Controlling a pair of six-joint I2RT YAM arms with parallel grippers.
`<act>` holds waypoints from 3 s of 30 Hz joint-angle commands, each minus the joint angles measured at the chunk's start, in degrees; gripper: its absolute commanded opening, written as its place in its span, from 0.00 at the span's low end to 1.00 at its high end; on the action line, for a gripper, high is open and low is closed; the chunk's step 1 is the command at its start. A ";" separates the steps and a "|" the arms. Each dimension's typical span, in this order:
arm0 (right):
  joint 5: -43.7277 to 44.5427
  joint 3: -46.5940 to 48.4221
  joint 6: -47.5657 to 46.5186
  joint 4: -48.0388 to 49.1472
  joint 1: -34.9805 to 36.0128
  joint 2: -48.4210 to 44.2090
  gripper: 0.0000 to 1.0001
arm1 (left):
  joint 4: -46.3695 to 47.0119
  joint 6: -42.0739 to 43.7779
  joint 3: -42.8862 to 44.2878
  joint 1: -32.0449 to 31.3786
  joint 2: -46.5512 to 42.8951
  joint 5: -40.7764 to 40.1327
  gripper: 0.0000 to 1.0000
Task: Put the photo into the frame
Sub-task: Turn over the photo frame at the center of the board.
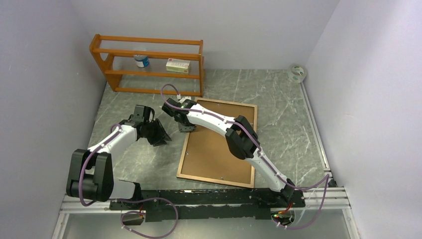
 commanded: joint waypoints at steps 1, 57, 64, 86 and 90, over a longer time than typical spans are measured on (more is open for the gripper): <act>1.85 0.94 -1.72 -4.67 -0.05 1.26 0.27 | 2.46 -0.50 0.05 0.26 0.99 3.17 0.38; -19.24 -22.38 2.35 13.87 -10.50 -31.88 0.00 | 45.56 -14.90 4.01 -13.25 18.75 37.63 0.47; -18.33 -23.07 4.56 12.07 -11.20 -34.08 0.21 | 40.45 -14.00 4.50 -13.40 14.60 35.84 0.10; -18.20 -41.77 0.71 16.39 -20.07 -65.85 0.72 | -30.53 13.39 33.58 -12.96 -3.64 19.38 0.03; -22.83 -43.30 0.03 16.21 -20.13 -66.04 0.75 | -36.27 14.68 40.66 -12.96 -2.77 13.61 0.03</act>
